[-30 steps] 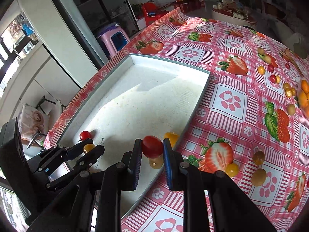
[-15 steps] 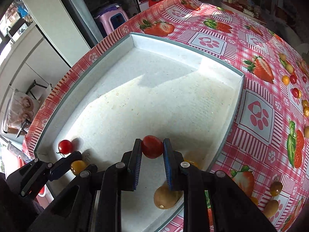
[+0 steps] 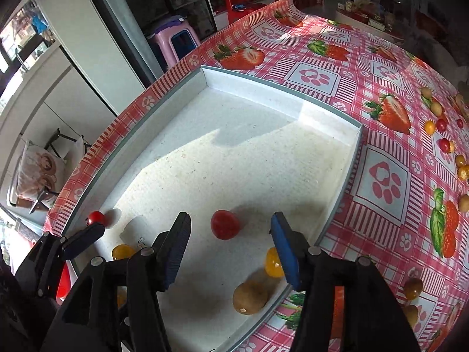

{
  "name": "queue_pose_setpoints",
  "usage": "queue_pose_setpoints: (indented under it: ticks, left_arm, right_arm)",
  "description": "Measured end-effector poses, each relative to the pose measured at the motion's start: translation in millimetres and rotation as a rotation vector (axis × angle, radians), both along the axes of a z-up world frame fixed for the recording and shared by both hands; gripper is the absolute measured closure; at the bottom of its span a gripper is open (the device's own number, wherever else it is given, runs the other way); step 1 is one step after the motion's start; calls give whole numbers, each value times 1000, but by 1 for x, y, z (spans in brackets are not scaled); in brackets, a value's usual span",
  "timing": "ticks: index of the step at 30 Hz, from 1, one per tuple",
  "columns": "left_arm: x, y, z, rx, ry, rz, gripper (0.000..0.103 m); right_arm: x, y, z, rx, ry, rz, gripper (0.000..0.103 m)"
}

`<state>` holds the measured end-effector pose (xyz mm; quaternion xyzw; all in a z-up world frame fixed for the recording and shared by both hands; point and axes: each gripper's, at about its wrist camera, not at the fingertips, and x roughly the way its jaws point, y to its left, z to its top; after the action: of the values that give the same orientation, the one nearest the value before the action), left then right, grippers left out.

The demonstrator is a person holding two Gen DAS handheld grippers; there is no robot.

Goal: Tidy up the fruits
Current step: 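Carry both tomatoes into the white tray and open both tools, then grasp a yellow cherry tomato with each tool from the tablecloth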

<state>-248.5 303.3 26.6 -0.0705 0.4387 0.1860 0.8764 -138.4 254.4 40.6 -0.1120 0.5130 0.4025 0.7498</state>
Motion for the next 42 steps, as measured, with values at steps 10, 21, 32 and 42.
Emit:
queue_pose_setpoints:
  ticks: [10,21,32,42]
  left_arm:
    - [-4,-21,12,12,-6,-33,24]
    - [7,-73,31,39,-36,-139,24]
    - [27,-129,30,37,-28,-249,24]
    - [51,-160,20,39,3,-306,24]
  right_arm:
    - [-8,-56,34,112,-28,-89,22]
    - [-15,-152,26,100,-38,-238,22]
    - [-34,-245,-5,32,-52,-389,22]
    - [-52,-278,-23,10,-54,-423,22]
